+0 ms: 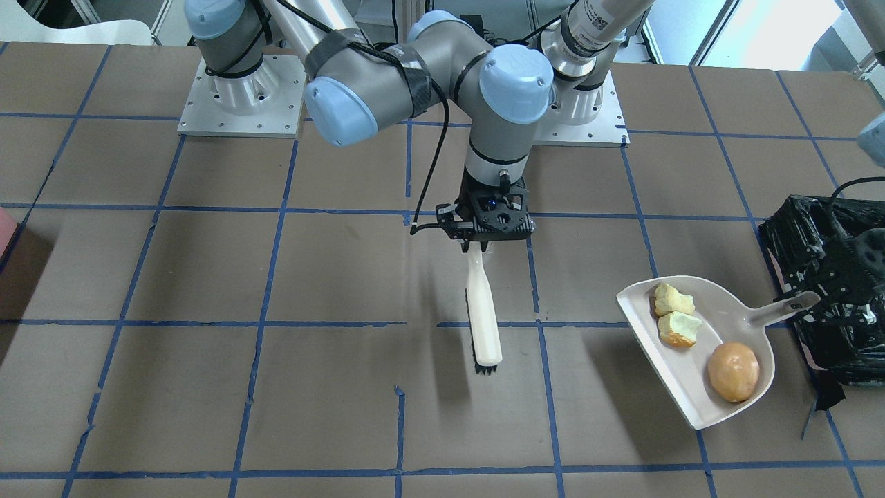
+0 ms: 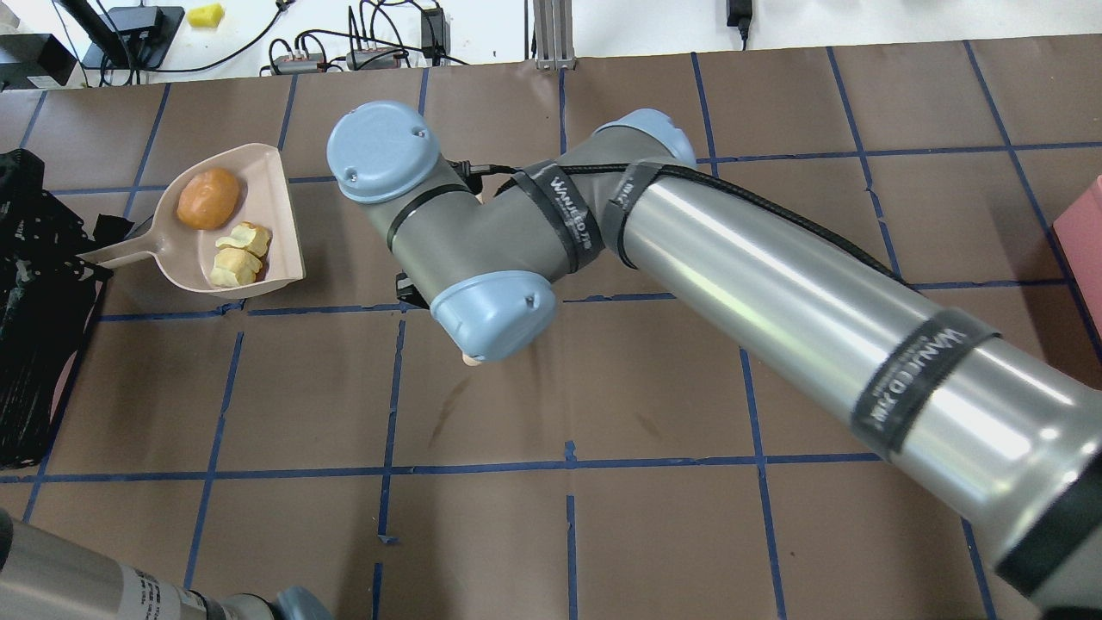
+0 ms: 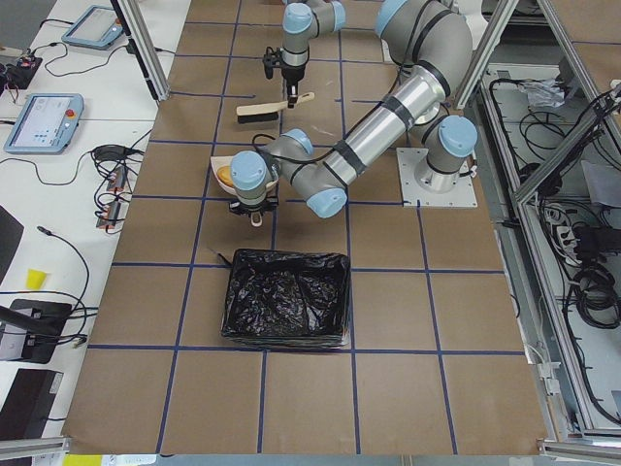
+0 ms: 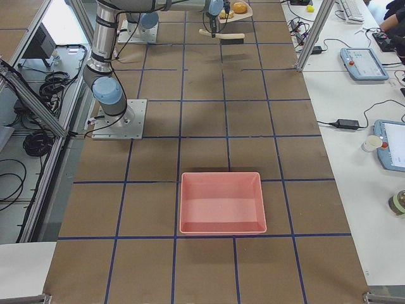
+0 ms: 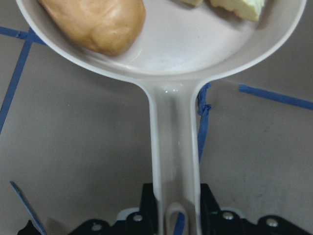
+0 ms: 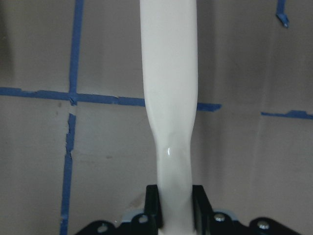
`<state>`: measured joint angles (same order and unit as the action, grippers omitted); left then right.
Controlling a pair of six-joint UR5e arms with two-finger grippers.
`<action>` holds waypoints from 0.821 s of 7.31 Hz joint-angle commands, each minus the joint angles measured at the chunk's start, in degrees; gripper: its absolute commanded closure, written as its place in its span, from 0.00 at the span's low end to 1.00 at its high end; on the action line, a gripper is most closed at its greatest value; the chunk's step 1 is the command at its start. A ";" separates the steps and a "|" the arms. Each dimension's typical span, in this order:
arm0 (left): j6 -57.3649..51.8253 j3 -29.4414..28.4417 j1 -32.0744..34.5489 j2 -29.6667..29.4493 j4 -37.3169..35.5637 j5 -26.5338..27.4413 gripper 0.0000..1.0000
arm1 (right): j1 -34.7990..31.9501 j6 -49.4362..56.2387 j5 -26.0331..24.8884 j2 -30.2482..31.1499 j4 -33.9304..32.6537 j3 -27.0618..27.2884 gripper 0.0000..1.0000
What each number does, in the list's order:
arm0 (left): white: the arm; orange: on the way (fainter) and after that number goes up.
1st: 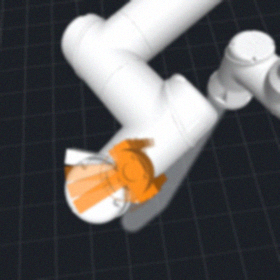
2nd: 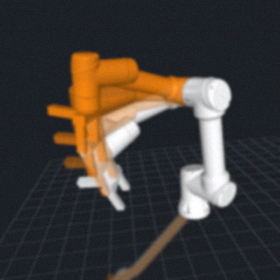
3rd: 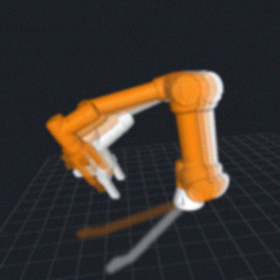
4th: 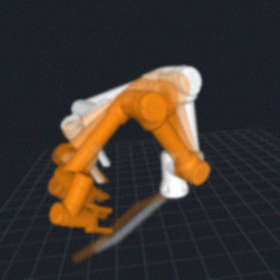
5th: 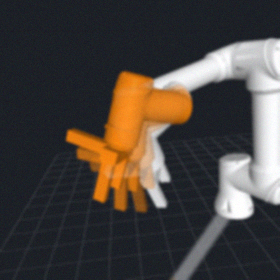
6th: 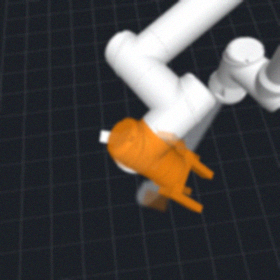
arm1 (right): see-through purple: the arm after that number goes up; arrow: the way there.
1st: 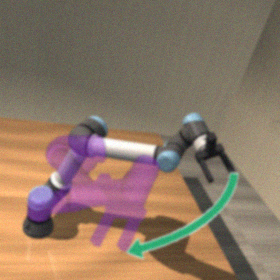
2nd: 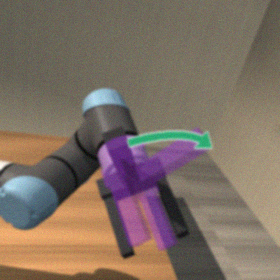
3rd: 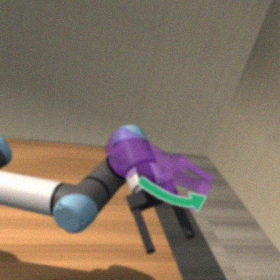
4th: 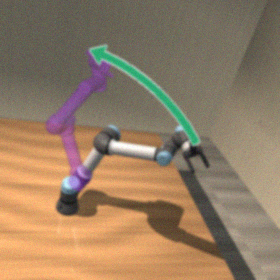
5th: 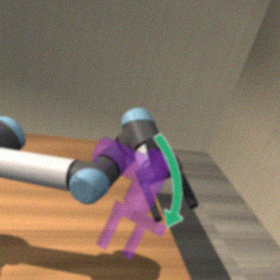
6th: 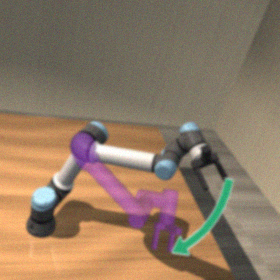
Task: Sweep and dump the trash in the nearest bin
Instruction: 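Carry the loaded dustpan over the black trash bag while the right gripper withdraws the brush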
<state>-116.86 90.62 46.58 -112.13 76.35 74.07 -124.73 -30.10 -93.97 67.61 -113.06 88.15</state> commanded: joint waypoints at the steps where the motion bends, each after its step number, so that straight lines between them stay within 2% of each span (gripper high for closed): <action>1: -0.82 -0.62 -6.73 5.41 5.02 -0.16 0.93 | 2.55 0.57 0.01 11.18 0.12 12.43 0.88; 3: -0.83 -0.62 -16.64 9.03 7.41 0.37 0.93 | 2.82 -1.44 0.01 18.22 -1.54 21.32 0.89; 5: -0.13 -4.72 -19.77 7.55 6.79 0.63 0.93 | 1.95 -7.05 0.62 20.63 -4.33 26.96 0.89; 6: -0.04 -8.23 -20.12 6.85 6.88 3.77 0.93 | 1.59 -7.69 0.71 20.98 -5.58 29.68 0.89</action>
<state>-117.12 86.11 27.49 -104.62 83.17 75.34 -122.66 -35.88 -93.48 87.73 -116.79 114.28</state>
